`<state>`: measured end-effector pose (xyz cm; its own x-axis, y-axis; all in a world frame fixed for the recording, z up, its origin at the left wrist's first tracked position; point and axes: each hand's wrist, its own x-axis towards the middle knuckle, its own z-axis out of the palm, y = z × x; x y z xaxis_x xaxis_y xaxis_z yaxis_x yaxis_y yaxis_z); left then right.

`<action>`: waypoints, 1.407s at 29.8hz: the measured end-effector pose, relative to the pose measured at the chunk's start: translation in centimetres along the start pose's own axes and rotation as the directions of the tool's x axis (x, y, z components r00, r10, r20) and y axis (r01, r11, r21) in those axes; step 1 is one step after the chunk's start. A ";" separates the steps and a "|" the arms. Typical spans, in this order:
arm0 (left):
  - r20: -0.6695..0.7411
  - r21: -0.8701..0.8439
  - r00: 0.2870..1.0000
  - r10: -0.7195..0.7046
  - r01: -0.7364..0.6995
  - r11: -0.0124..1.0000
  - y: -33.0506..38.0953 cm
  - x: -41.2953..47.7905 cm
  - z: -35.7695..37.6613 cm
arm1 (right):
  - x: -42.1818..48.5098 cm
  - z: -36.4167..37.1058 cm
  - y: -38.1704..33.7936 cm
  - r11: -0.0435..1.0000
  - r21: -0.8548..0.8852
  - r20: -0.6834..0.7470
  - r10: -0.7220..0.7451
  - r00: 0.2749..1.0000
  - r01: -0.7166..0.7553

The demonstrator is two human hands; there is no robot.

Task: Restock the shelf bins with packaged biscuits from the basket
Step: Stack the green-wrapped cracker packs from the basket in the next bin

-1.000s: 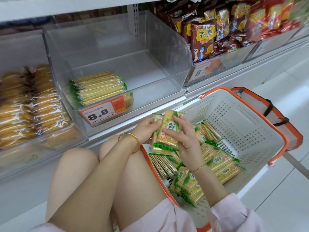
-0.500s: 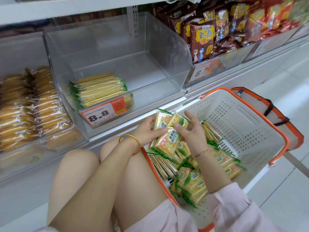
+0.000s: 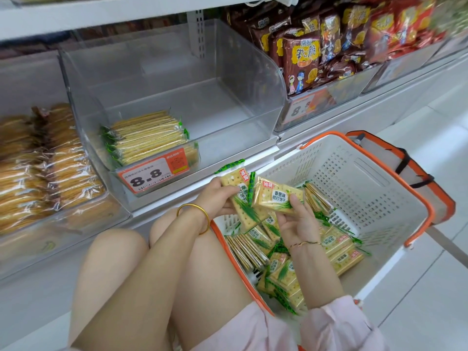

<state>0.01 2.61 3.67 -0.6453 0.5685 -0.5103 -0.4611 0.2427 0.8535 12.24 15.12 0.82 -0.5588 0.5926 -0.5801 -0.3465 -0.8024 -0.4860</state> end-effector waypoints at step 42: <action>-0.317 0.945 0.884 0.344 0.263 0.196 12.7 -1.4 -10.8 | 3.6 29.5 3.0 -0.610 -0.226 0.856 0.248 0.454 0.760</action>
<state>-11.48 -3.59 14.09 -0.9221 0.3366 -0.1909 0.3155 0.9396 0.1327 -13.01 12.74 16.53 -0.9844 0.0091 0.1757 -0.0433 0.9555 -0.2918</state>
